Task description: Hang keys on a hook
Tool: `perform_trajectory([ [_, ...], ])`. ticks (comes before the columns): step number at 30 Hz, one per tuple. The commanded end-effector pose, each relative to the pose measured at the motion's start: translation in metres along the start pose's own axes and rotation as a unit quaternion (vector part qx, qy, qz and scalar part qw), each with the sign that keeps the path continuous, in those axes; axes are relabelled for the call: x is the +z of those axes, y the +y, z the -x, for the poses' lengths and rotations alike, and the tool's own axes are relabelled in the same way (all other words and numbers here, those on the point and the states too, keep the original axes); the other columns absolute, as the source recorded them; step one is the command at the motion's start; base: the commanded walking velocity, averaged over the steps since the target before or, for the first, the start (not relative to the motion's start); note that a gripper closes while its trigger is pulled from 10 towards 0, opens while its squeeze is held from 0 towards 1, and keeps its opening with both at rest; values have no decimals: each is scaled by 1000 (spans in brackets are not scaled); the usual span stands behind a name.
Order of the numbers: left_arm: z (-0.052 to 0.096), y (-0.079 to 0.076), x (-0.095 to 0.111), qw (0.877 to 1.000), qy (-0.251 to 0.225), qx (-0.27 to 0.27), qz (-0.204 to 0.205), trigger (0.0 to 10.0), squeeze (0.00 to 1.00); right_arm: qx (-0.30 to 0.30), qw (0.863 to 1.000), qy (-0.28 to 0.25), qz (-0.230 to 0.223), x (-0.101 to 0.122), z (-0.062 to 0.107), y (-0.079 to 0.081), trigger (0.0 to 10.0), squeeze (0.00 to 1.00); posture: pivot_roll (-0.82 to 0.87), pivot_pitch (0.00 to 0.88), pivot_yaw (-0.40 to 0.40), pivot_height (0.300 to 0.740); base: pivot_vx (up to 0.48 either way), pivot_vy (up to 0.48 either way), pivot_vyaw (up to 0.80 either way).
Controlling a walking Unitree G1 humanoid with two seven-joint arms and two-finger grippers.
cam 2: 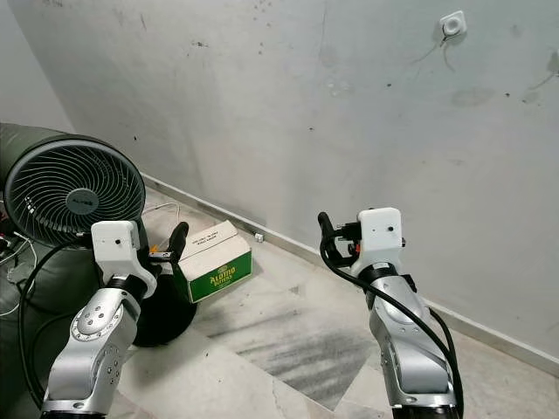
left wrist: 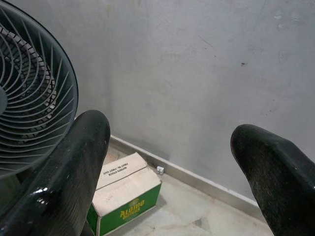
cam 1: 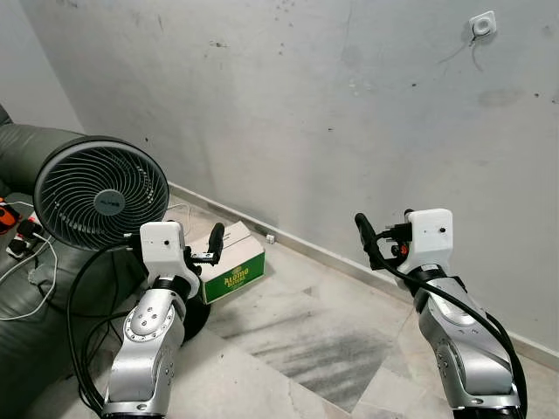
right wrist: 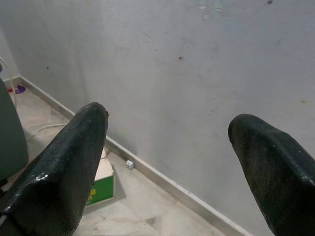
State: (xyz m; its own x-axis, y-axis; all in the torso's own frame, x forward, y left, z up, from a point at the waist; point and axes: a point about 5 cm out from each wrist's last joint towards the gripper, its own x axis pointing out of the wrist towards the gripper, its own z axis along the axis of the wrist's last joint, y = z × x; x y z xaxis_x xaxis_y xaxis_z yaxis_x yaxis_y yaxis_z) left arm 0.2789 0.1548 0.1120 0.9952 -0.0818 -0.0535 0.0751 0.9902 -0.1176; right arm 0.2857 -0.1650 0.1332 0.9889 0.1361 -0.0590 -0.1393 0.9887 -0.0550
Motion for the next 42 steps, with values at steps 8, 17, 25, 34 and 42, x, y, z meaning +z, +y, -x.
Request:
perform_trajectory([
  [8, -1, -1, 9, 1000, -12, -17, -3, 10000, 0, -11, 1000, -7, -3, 3, 3, -3, 10000, 0, -21, 17, 42, 740, 0, 0, -800],
  [17, 0, 0, 9, 1000, -10, -22, -7, 10000, 0, -11, 1000, -6, -5, 2, 4, -2, 10000, 0, -18, 20, 44, 740, 169, 0, -533],
  [25, 3, 1, 9, 1000, -7, -24, -12, 10000, 0, -8, 1000, -9, -10, 2, 3, 0, 10000, 0, -3, 26, 44, 740, 327, 0, -57],
  [34, 5, 1, 9, 999, -4, -28, -15, 10000, 0, -8, 1000, -10, -13, 1, 3, 2, 10000, 0, 3, 29, 51, 740, 348, 0, 0],
  [42, 5, 1, 8, 999, 3, -30, -17, 10000, 0, -11, 1000, -6, -16, -1, 4, 2, 10000, 0, 5, 34, 58, 740, 324, 0, -133],
])
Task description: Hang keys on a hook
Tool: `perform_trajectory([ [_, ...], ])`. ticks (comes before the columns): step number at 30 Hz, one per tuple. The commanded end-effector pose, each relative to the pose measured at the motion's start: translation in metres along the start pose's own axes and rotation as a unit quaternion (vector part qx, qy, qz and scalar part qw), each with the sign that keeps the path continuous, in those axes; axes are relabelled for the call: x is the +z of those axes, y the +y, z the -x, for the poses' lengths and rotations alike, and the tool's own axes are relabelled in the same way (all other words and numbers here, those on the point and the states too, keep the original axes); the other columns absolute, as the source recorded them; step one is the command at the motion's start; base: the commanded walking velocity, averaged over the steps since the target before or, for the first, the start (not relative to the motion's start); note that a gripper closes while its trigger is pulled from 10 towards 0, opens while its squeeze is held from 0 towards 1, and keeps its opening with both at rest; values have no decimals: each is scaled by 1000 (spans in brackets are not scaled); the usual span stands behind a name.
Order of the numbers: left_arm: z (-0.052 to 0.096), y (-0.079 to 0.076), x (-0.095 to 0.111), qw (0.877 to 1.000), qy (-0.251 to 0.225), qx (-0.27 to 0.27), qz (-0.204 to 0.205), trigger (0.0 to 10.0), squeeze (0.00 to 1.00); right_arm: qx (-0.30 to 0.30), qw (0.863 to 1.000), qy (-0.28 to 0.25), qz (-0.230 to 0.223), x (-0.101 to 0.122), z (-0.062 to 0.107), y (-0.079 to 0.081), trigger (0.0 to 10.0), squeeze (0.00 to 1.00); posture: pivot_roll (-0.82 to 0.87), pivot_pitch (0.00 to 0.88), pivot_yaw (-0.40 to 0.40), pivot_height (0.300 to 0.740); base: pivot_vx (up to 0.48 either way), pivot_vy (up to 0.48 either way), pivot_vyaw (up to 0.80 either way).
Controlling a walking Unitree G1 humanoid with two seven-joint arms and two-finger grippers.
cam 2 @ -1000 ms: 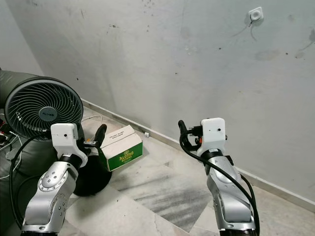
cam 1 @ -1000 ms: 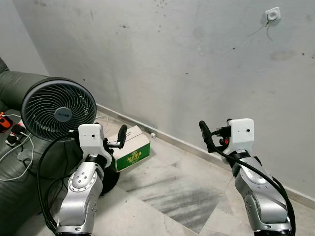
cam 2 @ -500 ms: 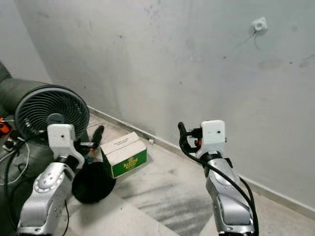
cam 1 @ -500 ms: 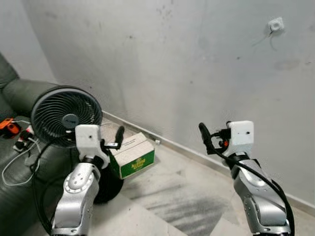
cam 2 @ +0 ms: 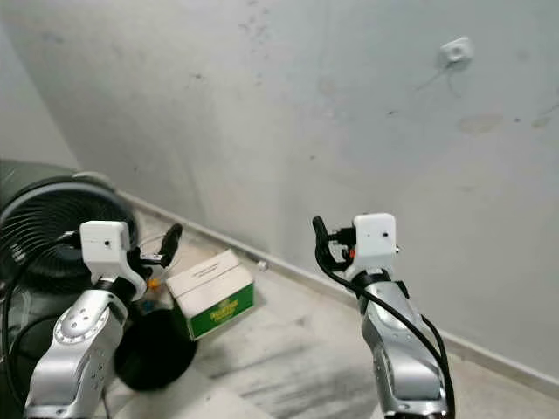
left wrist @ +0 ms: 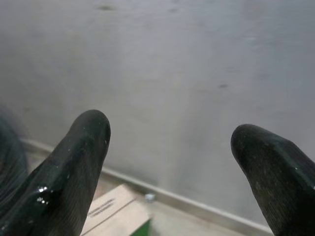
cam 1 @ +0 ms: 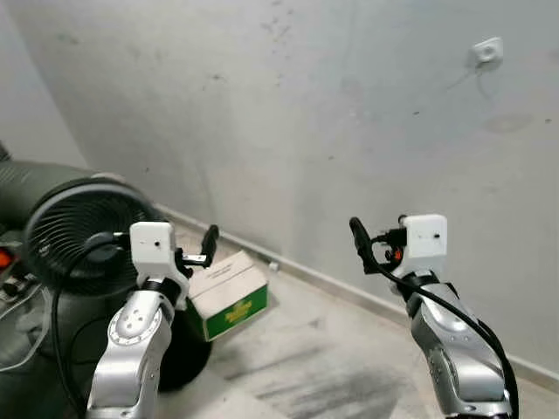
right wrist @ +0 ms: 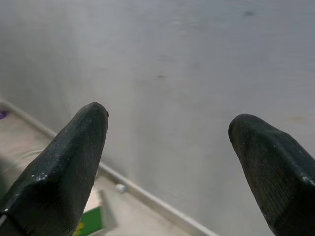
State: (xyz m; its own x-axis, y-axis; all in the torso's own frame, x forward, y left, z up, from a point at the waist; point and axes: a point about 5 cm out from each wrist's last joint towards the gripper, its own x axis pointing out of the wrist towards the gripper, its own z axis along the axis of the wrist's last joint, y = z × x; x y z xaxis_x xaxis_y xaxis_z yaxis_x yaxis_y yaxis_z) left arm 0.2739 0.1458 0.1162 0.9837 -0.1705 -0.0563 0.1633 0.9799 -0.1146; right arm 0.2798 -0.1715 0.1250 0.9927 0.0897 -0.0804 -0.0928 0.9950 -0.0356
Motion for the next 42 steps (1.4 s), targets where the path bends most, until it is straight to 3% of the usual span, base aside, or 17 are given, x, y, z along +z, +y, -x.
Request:
perform_trajectory([
  [1, 2, 11, 5, 1000, -2, 15, -14, 10000, 0, 11, 1000, -17, -6, 8, -2, 8, 10000, 0, 5, 34, 58, 740, 244, 0, -800],
  [13, 0, 13, -2, 998, 19, 53, -19, 10000, 0, 10, 1000, -15, -2, 8, -2, 6, 10000, 0, 1, 42, 55, 740, 20, 0, -800],
  [26, -1, 10, -3, 998, 28, 58, 8, 10000, 0, 12, 1000, -17, 3, 11, -2, 6, 10000, 0, -3, 52, 47, 740, 0, 0, -800],
  [42, -2, 13, -3, 997, 32, 68, 6, 10000, 0, 13, 1000, -15, 3, 10, -3, 7, 10000, 0, -3, 57, 47, 740, 0, 0, -800],
])
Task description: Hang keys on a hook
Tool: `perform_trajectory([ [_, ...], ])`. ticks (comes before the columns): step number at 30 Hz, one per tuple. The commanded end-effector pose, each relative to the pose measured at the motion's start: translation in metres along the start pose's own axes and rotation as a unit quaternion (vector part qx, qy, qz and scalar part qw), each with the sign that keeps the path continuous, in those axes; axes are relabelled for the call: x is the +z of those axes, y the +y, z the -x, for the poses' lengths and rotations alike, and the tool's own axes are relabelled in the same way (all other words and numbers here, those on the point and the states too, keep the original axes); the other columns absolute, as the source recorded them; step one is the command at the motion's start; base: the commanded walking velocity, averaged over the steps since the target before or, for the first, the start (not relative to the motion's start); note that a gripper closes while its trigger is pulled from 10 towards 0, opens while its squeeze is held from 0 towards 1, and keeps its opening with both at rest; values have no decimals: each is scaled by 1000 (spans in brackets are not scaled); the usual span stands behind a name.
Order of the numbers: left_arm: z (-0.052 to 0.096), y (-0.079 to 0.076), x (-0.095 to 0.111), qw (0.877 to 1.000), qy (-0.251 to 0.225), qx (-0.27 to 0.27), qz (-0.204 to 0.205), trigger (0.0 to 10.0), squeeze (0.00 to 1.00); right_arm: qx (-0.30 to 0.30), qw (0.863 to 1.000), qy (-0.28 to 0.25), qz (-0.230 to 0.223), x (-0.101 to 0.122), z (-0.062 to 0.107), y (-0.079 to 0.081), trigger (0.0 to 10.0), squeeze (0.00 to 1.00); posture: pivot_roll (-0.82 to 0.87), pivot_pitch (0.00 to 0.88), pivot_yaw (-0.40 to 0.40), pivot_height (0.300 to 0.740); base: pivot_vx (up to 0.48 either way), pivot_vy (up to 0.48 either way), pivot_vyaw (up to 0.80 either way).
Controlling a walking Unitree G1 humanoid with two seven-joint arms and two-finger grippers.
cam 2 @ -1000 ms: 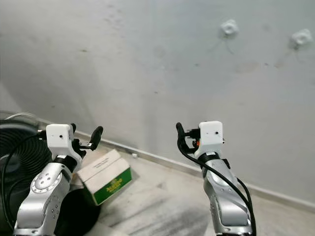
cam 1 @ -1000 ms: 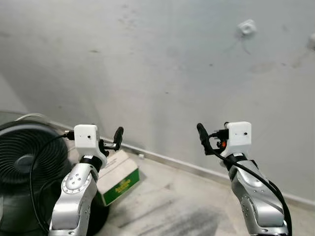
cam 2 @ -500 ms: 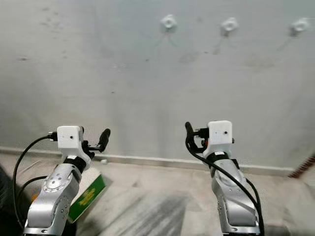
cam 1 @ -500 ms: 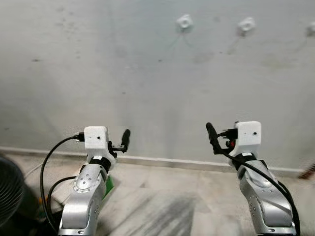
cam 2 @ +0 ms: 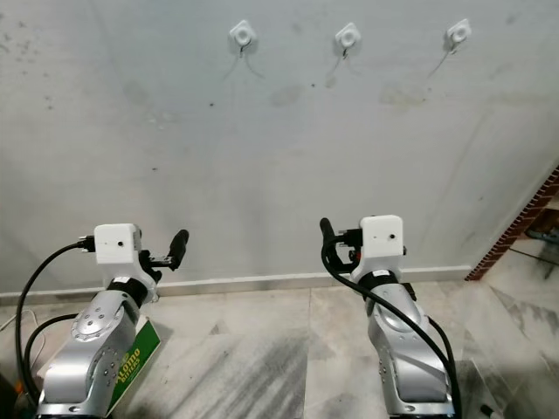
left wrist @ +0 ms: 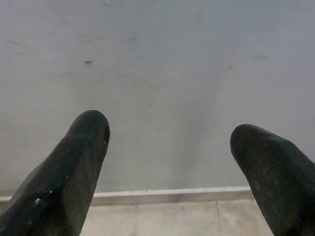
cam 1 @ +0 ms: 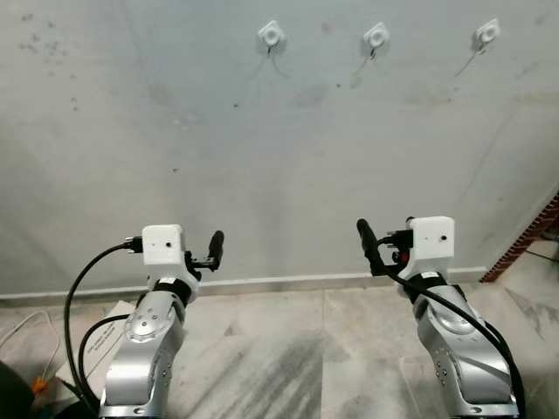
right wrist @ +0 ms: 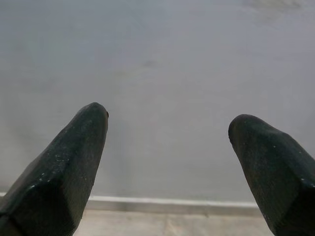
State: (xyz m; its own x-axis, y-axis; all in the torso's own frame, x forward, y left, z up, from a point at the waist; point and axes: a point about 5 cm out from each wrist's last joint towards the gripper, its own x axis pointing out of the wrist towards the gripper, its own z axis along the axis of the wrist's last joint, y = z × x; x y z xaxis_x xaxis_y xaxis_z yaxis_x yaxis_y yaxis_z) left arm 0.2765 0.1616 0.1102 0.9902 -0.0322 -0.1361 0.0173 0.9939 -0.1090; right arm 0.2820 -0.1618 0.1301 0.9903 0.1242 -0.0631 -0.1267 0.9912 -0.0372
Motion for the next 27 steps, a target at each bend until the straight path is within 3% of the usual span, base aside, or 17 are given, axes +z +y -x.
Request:
perform_trajectory([
  [1, -1, -4, 1, 1000, 3, -3, 3, 10000, 0, -3, 1000, -6, 1, 4, 0, -2, 10000, 0, -3, 57, 47, 740, 0, 0, -800],
  [19, -1, -1, 0, 1000, 12, 11, 9, 10000, 0, 5, 1000, -4, -1, 3, -2, 1, 10000, 0, 4, 55, 41, 740, 0, 0, -688],
  [27, -1, -1, -2, 1000, 17, 18, 19, 10000, 0, 6, 1000, -3, 1, 4, -3, 0, 10000, 0, 3, 50, 38, 740, 0, 0, 0],
])
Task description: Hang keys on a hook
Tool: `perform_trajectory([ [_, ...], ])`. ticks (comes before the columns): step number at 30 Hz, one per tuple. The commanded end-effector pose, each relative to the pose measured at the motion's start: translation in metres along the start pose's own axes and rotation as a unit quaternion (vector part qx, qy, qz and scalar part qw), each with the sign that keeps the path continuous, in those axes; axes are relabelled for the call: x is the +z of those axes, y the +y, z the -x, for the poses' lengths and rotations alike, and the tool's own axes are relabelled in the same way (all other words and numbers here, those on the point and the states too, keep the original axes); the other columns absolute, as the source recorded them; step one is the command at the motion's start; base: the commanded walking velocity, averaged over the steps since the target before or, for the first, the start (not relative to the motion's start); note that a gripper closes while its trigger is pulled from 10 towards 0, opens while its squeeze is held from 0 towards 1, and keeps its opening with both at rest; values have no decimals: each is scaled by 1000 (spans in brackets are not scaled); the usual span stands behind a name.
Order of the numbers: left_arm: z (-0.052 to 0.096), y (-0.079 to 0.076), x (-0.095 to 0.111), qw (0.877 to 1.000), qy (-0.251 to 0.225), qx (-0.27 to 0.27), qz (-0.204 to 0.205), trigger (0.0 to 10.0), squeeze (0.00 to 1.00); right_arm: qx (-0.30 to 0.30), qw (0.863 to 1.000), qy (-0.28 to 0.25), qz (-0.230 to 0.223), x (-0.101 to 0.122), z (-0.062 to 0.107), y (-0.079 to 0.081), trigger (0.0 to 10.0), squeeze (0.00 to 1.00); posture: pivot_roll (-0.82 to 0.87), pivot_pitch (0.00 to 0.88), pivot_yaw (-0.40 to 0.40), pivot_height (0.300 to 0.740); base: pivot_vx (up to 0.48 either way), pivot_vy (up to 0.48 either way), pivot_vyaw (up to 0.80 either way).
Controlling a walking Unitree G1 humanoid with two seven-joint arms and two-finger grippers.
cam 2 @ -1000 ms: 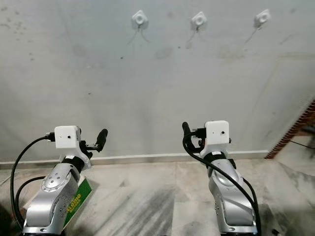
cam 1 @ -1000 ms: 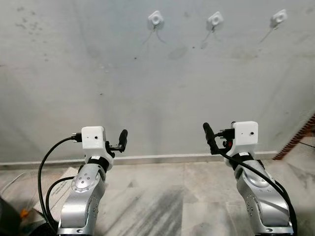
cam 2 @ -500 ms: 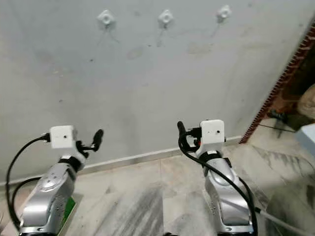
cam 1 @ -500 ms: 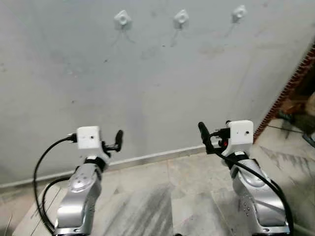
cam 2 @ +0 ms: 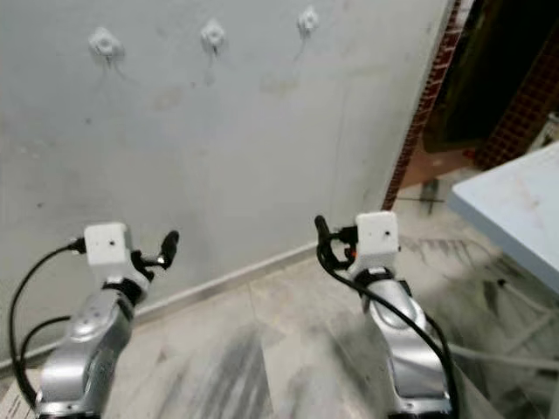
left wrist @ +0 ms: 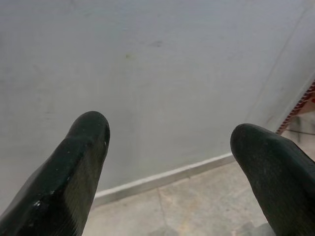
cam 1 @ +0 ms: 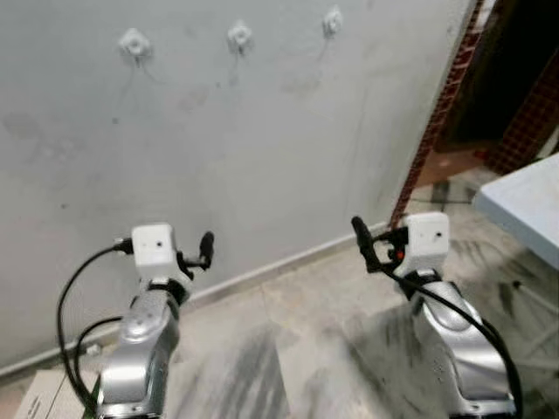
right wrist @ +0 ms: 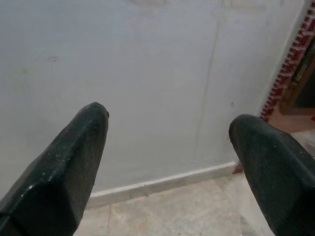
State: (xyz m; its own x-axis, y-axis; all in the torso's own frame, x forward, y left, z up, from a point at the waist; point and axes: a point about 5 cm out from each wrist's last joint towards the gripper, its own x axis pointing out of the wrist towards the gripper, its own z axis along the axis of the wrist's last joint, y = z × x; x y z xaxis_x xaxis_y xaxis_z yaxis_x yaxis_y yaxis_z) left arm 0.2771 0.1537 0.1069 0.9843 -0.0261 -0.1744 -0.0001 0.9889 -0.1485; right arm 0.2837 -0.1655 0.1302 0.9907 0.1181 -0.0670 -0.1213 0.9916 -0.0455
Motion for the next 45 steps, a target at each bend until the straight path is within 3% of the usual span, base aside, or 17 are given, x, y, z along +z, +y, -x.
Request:
perform_trajectory([
  [1, 1, 6, 3, 1000, -2, 13, 0, 10000, 0, 9, 1000, -5, -3, 4, -1, 4, 10000, 0, 3, 48, 37, 740, 0, 0, 0],
  [45, -3, 3, 2, 1000, 4, -8, 11, 10000, 0, 0, 1000, 6, 14, 1, 0, 1, 10000, 0, -14, 49, 42, 740, 0, -38, 0],
])
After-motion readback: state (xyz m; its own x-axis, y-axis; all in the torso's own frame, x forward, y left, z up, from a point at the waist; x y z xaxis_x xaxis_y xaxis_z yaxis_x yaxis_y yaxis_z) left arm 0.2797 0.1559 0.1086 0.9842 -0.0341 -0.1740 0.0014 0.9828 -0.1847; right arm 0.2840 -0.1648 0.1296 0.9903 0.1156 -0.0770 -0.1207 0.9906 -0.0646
